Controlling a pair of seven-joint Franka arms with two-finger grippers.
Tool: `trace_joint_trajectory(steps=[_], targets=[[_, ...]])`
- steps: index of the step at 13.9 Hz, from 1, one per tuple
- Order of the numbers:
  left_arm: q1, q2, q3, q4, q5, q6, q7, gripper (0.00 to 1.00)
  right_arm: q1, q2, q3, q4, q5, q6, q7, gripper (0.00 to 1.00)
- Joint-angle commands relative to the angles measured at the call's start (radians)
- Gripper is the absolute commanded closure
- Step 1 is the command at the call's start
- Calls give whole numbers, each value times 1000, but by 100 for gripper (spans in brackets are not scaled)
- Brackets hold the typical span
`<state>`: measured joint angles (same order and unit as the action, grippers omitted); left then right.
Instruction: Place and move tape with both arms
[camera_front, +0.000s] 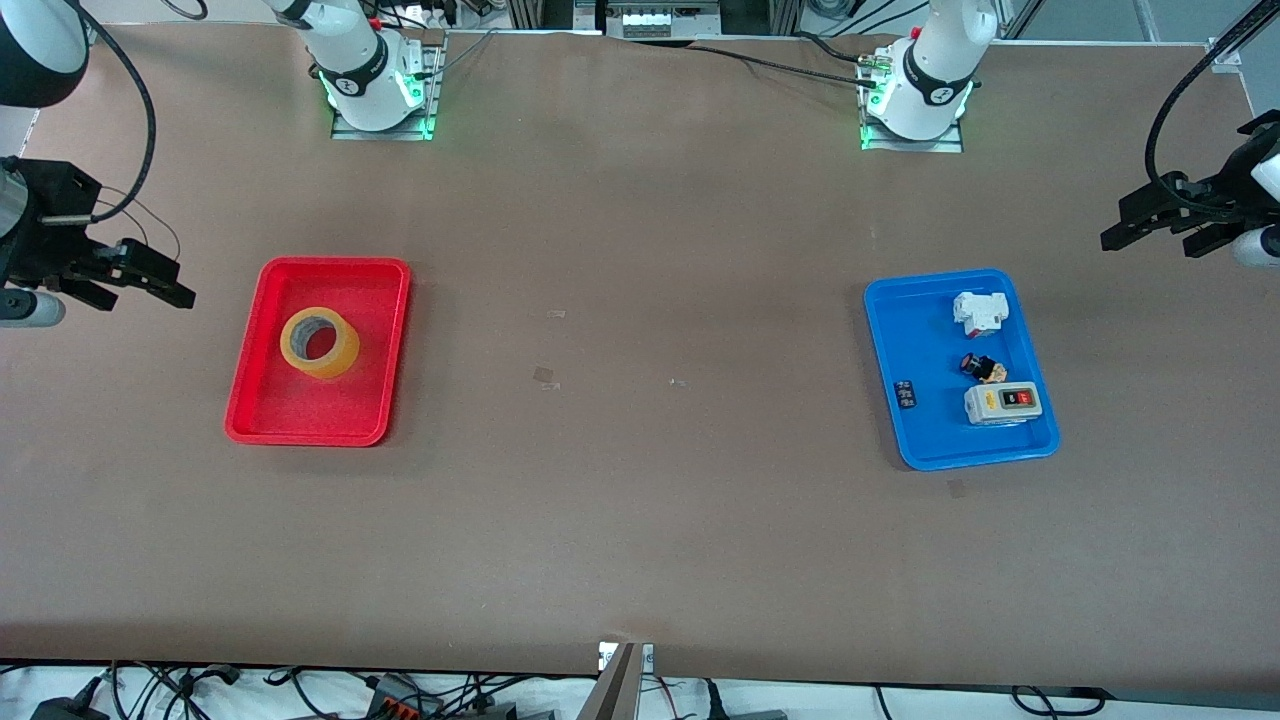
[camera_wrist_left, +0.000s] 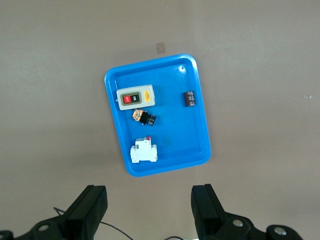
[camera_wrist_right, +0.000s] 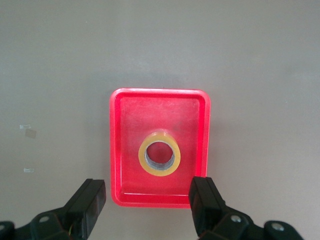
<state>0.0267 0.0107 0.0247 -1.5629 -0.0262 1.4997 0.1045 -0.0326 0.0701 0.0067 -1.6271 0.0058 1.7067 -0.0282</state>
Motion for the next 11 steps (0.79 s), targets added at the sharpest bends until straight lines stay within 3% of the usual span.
trace_joint_trajectory(steps=[1, 11], targets=[[4, 0, 0, 20, -9, -21, -3, 0, -23, -30, 21, -22, 17, -25, -27, 0], [4, 0, 1, 20, -9, -21, -3, 0, -23, -41, 21, -10, 14, -75, -27, 0]])
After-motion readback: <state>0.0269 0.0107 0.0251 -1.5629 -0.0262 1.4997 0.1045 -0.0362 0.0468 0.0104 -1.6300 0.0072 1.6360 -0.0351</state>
